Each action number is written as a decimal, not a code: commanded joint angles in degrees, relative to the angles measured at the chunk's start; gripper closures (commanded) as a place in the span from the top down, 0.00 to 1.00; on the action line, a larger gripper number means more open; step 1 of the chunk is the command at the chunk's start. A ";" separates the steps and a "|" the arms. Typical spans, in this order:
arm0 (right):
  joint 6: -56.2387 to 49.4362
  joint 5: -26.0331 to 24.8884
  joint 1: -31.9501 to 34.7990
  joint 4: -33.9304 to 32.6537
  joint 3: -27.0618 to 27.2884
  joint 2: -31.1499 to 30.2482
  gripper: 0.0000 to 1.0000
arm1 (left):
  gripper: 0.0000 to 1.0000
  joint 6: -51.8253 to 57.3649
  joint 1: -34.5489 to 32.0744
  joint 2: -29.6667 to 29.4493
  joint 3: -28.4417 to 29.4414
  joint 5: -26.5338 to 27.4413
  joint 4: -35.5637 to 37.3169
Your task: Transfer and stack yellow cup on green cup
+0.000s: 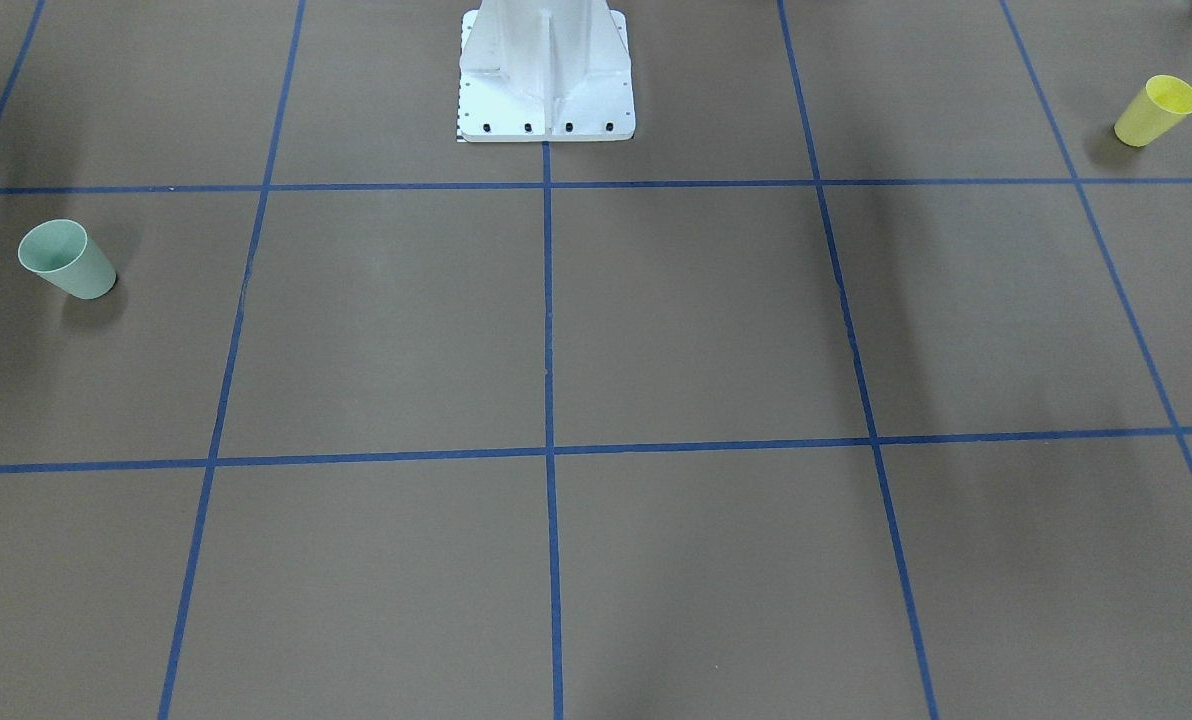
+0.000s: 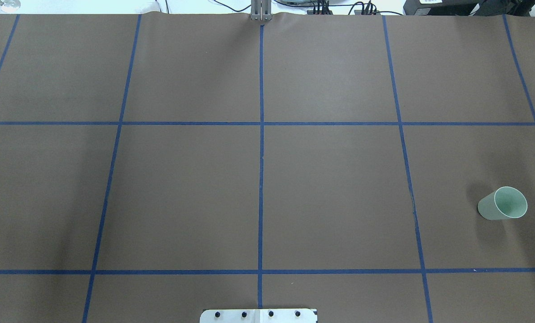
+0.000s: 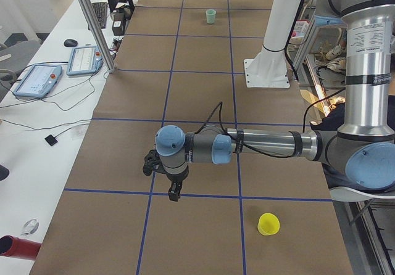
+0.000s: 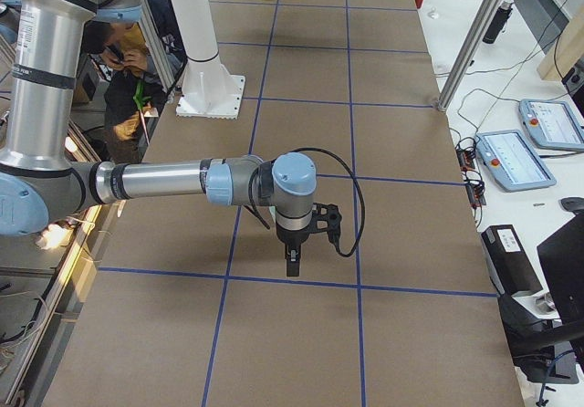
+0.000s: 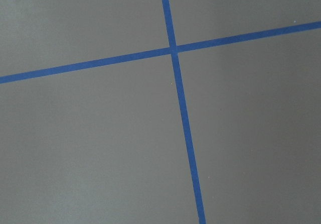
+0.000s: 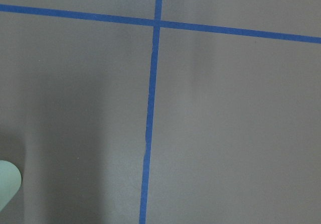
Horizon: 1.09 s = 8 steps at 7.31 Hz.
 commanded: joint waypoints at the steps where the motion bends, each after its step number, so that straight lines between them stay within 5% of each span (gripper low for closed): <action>1: 0.00 0.31 0.05 0.09 0.10 0.04 1.00 | 1.00 0.00 0.00 0.19 -1.57 0.00 0.00; 5: 0.00 0.31 0.05 0.09 0.10 0.04 1.00 | 1.00 -0.88 0.00 -0.42 -5.35 -0.26 -0.17; 8: 0.00 0.31 0.05 0.09 0.10 0.04 1.00 | 1.00 -1.06 0.00 -6.11 -6.34 -0.35 -5.59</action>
